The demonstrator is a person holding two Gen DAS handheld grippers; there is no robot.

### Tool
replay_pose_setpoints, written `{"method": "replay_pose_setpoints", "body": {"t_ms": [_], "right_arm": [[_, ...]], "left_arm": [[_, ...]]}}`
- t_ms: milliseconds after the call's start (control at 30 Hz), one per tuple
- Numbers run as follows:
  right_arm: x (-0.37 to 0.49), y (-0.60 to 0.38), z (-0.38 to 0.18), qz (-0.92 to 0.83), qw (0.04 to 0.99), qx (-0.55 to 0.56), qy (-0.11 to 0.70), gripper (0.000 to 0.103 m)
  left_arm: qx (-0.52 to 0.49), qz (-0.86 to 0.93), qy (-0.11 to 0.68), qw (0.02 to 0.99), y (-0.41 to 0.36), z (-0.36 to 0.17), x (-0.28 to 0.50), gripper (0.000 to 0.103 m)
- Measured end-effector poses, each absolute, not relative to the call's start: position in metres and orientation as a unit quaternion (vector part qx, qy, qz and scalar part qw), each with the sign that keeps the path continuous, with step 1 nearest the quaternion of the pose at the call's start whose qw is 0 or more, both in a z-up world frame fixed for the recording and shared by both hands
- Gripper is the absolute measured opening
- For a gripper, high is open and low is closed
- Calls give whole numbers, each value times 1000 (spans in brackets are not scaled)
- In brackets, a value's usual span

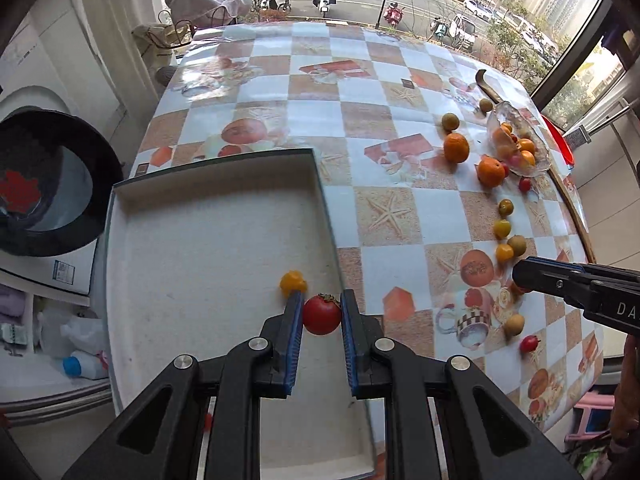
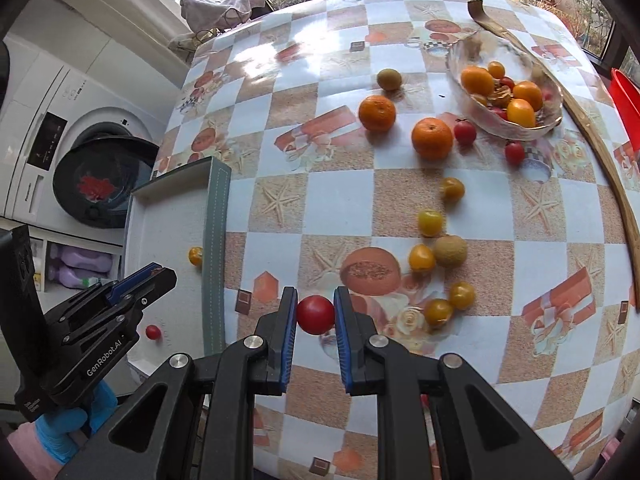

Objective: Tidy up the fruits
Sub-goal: 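Carry both red tomatoes into the white tray and release them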

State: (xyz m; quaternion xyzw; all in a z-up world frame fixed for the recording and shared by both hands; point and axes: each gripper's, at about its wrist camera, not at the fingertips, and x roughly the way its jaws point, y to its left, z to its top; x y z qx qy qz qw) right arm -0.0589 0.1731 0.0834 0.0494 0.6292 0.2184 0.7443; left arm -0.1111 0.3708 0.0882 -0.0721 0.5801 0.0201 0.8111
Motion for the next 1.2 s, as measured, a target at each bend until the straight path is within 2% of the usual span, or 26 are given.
{"method": "replay_pose_setpoints", "body": {"t_ms": [300, 533, 800, 867, 900, 933, 967, 1100, 1200], "right_arm": [[-56, 308, 60, 255, 718, 37, 647, 20], [-39, 365, 31, 246, 701, -1, 669, 20], [-28, 377, 9, 220, 686, -28, 693, 21], [-29, 379, 4, 216, 680, -30, 700, 22], [-29, 379, 2, 214, 678, -30, 703, 23], [-29, 378, 2, 215, 677, -27, 703, 23], [-30, 377, 2, 216, 677, -24, 703, 30], [-31, 376, 7, 225, 679, -17, 699, 66], [-30, 375, 15, 230, 688, -13, 688, 76]], "left_arm": [[-65, 62, 604, 792, 466, 54, -105, 20], [-66, 61, 618, 781, 479, 32, -94, 20], [-57, 48, 643, 762, 474, 17, -92, 20], [-53, 49, 644, 762, 473, 16, -93, 24], [-51, 49, 644, 762, 472, 16, -93, 43], [-51, 50, 642, 763, 472, 16, -93, 78], [-49, 56, 635, 769, 472, 18, -95, 87], [-42, 51, 629, 775, 470, 20, -98, 87], [-43, 51, 628, 775, 471, 23, -98, 87]]}}
